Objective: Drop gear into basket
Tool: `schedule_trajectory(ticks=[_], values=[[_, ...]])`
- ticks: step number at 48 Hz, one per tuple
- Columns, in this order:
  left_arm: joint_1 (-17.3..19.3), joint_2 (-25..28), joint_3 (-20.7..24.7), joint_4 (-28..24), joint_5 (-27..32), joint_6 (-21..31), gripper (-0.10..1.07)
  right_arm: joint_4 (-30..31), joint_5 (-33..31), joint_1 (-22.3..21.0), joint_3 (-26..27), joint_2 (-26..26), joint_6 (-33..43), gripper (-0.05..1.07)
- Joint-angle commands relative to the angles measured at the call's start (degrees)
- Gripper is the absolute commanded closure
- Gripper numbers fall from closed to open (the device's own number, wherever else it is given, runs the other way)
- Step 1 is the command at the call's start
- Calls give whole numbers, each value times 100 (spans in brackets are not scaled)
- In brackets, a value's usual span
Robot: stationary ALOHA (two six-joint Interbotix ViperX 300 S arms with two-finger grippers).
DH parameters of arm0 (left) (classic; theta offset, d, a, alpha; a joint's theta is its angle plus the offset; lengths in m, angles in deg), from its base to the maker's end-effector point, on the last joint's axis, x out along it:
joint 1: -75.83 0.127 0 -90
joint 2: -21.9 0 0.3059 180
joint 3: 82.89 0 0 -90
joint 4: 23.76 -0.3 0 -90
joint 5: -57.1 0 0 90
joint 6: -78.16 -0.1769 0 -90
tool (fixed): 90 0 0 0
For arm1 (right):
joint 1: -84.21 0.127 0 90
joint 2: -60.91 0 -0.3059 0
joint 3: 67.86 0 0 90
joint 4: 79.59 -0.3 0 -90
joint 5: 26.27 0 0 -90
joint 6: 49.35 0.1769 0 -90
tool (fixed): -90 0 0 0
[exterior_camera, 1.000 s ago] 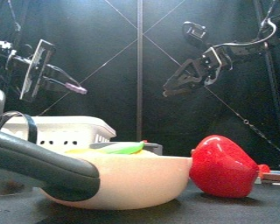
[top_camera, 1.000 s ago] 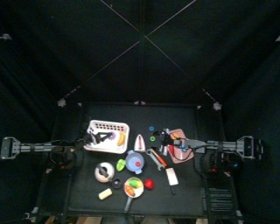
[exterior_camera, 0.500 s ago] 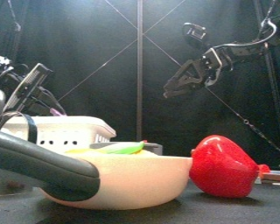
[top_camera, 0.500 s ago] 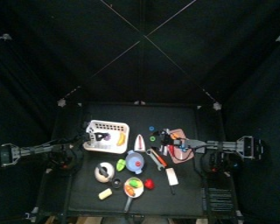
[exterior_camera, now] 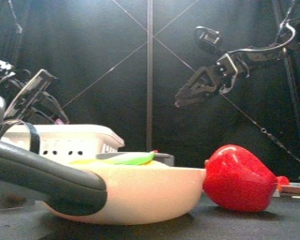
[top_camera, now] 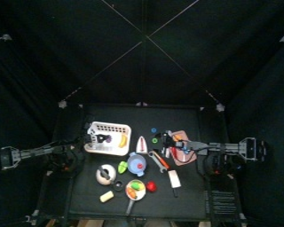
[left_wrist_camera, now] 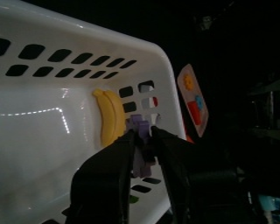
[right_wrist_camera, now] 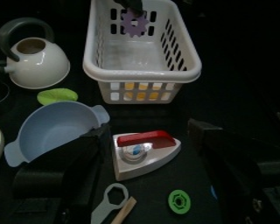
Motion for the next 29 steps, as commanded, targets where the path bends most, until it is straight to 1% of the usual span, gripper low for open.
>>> schedule_trajectory(ticks=[1,19,23,29], values=[[26,9,167,-18,-18,-18,33,18,53,-18,123,44,-18,2],[44,9,193,-290,88,-18,30,53,53,9,167,-9,-9,2],[88,9,211,-448,70,-18,27,53,53,9,176,-18,-9,2],[123,9,255,-501,79,9,22,44,53,18,202,-26,-9,2]])
